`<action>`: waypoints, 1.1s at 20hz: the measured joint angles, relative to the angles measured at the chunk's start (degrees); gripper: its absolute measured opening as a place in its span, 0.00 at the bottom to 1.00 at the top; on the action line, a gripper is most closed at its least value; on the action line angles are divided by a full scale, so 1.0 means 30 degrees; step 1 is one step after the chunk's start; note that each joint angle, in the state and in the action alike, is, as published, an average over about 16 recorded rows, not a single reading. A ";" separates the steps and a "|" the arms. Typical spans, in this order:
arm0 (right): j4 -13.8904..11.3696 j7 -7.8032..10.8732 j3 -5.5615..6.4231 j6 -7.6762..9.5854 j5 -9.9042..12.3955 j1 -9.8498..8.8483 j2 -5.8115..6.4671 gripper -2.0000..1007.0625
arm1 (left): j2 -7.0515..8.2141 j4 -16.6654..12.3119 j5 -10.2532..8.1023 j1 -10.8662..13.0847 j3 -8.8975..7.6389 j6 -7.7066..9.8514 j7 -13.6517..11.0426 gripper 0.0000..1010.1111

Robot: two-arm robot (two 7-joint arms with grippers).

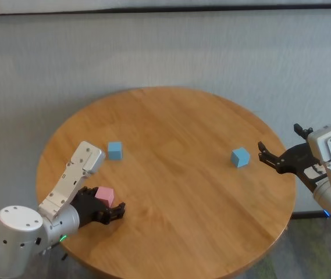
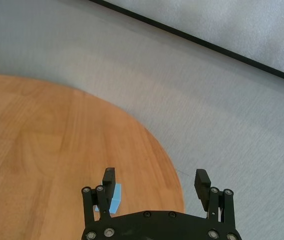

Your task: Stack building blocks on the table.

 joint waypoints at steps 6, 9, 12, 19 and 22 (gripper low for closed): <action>0.0000 0.0000 0.0000 0.0000 0.0000 0.0000 0.0000 1.00 | -0.0059 0.0019 0.0259 0.0001 -0.0068 -0.0079 -0.0200 0.69; 0.0000 0.0000 0.0000 0.0000 0.0000 0.0000 0.0000 1.00 | -0.0072 -0.0025 0.0433 0.0007 -0.0089 -0.0169 -0.0268 0.60; 0.0000 0.0000 0.0000 0.0000 0.0000 0.0000 0.0000 1.00 | -0.0068 -0.0149 0.0672 -0.0003 -0.0082 -0.0338 -0.0311 0.52; 0.0000 0.0000 0.0000 0.0000 0.0000 0.0000 0.0000 1.00 | -0.0064 -0.0609 0.1394 -0.0294 0.0139 -0.0926 -0.0564 0.41; 0.0000 0.0000 0.0000 0.0000 0.0000 0.0000 0.0000 1.00 | -0.0116 -0.0820 0.1712 -0.0574 0.0336 -0.1228 -0.0796 0.40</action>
